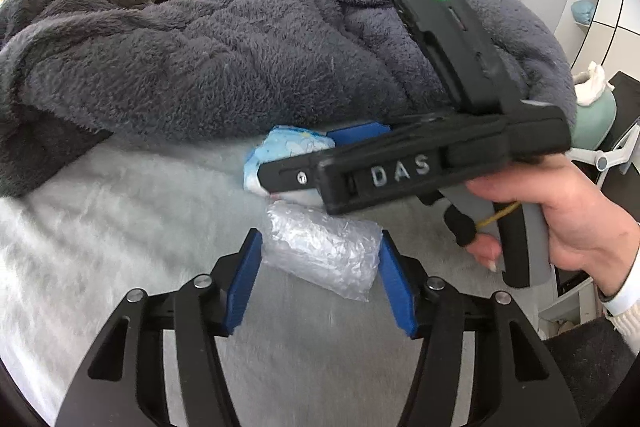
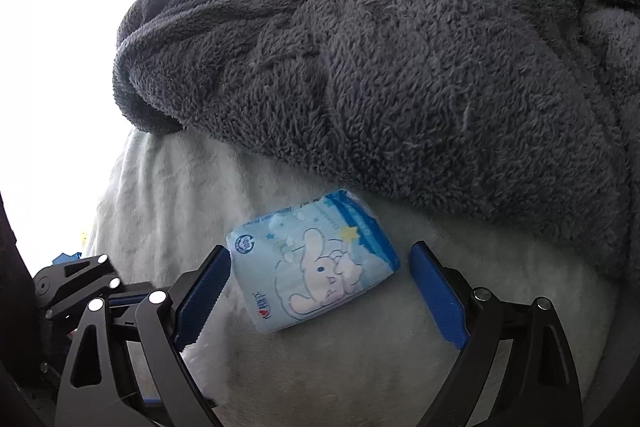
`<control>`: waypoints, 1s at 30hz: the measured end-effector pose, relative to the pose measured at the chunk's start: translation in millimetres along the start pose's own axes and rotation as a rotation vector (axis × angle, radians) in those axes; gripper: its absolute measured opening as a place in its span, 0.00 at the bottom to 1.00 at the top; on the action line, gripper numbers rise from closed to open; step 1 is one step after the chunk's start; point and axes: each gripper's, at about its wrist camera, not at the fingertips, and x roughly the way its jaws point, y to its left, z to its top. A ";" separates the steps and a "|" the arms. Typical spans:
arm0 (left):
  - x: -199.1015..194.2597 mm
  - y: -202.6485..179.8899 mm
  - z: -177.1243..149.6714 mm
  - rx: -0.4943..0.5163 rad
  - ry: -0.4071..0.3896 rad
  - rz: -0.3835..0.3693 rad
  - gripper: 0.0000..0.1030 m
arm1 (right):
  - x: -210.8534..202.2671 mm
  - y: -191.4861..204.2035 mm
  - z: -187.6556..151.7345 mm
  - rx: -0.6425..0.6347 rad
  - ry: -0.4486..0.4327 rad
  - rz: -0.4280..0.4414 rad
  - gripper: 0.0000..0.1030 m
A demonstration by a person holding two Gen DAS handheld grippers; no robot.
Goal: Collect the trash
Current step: 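Grasp the bubble wrap with the left gripper while the right gripper grasps the tissue packet, then carry the bubble wrap and tissue packet in both grippers over the black bin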
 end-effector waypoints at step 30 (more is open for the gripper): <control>-186.1 59.1 -90.6 -0.247 -0.139 0.390 0.59 | -50.4 145.9 -53.6 -0.086 -0.154 -0.175 0.72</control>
